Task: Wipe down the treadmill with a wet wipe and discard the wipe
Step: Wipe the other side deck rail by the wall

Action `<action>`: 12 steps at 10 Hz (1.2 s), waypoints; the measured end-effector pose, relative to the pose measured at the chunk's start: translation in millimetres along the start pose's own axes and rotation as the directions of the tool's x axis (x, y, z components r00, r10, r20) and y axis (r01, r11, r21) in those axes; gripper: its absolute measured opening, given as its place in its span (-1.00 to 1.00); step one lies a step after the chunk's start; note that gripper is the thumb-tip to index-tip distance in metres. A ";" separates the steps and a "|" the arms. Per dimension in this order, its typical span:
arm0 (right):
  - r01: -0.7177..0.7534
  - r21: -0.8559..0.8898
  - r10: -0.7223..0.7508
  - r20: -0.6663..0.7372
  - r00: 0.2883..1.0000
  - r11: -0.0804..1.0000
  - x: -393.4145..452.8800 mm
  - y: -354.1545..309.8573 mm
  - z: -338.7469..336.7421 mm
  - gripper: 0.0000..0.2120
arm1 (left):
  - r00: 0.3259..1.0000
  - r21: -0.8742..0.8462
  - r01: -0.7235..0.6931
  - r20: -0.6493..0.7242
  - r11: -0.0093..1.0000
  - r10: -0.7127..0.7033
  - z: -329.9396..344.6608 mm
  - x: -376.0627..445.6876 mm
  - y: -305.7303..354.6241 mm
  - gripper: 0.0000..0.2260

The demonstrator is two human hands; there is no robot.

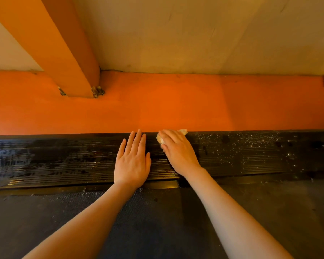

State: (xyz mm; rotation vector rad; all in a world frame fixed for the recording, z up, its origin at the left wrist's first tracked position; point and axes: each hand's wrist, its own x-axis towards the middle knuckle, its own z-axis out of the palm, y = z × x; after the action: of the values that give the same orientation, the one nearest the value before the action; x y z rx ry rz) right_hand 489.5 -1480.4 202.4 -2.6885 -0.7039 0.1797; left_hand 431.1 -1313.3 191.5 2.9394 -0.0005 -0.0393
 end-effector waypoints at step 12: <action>-0.199 0.006 0.199 -0.027 0.980 0.980 -92.4 -52.2 40.5 -0.14 | 0.999 -0.004 -0.003 0.034 1.000 0.004 -1.0 0.9 0.3 -0.45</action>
State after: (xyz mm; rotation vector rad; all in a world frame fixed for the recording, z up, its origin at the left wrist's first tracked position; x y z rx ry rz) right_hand 377.3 -1471.4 187.0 -2.7504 -0.4248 0.1932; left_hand 432.0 -1313.4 192.5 2.9344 -0.0107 -0.0883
